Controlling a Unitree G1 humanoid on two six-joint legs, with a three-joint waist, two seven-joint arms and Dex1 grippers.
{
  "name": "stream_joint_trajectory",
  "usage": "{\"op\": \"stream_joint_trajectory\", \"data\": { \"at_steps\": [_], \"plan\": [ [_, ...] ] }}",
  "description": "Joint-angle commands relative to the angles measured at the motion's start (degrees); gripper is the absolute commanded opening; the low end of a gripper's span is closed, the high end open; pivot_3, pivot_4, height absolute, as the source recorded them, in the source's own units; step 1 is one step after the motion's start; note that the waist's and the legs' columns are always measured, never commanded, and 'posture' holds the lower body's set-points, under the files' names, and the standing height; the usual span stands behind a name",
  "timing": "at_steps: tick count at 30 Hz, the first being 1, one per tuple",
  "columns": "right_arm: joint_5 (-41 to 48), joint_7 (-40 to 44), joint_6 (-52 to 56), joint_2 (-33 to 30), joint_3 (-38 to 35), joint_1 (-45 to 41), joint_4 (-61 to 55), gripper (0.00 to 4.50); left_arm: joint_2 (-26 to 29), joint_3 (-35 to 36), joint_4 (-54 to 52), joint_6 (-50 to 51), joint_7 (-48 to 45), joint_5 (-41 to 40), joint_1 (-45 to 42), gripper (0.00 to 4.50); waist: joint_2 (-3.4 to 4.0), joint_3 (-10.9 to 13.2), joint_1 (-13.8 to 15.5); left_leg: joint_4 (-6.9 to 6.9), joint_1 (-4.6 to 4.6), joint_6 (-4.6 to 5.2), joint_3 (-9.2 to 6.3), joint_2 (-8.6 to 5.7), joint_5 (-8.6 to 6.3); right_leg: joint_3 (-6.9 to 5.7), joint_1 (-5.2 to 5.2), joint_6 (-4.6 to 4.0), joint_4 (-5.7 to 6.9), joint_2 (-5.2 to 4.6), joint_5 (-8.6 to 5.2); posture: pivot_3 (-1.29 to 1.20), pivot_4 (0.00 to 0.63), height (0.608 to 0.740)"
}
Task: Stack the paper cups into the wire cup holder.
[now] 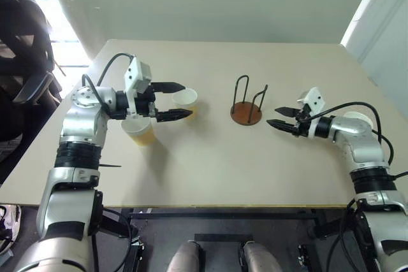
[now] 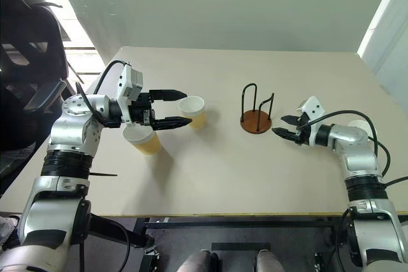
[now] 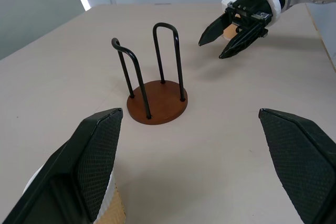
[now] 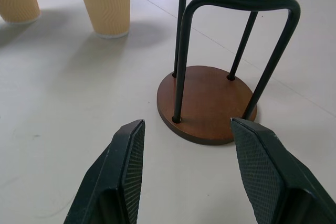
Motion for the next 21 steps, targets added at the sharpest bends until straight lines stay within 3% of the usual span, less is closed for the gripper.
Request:
{"op": "stream_joint_trajectory", "data": {
  "at_steps": [1, 21],
  "plan": [
    [1.5, -0.6, 0.3, -0.1, -1.8, -0.2, -2.9, 2.61, 1.2, 1.4, -0.3, -0.7, -0.4, -0.5, -1.3, 4.45, 0.0, 0.0, 0.0, 0.0, 0.0, 0.0, 0.0, 0.0, 0.0, 0.0, 0.0, 0.0, 0.0, 0.0, 0.0, 0.0, 0.15, 0.74],
    [-1.3, -5.4, -5.9, 5.6, 0.2, 0.1, -2.0, 2.61, 1.7, 1.2, 1.2, 0.2, -2.2, -0.5, -2.8, 4.45, 0.0, 0.0, -0.1, -0.02, -0.01, 0.0, 0.0, 0.0, 0.0, 0.0, -0.04, 0.0, 0.01, 0.0, 0.0, 0.0, 0.15, 0.74]
  ]
}}
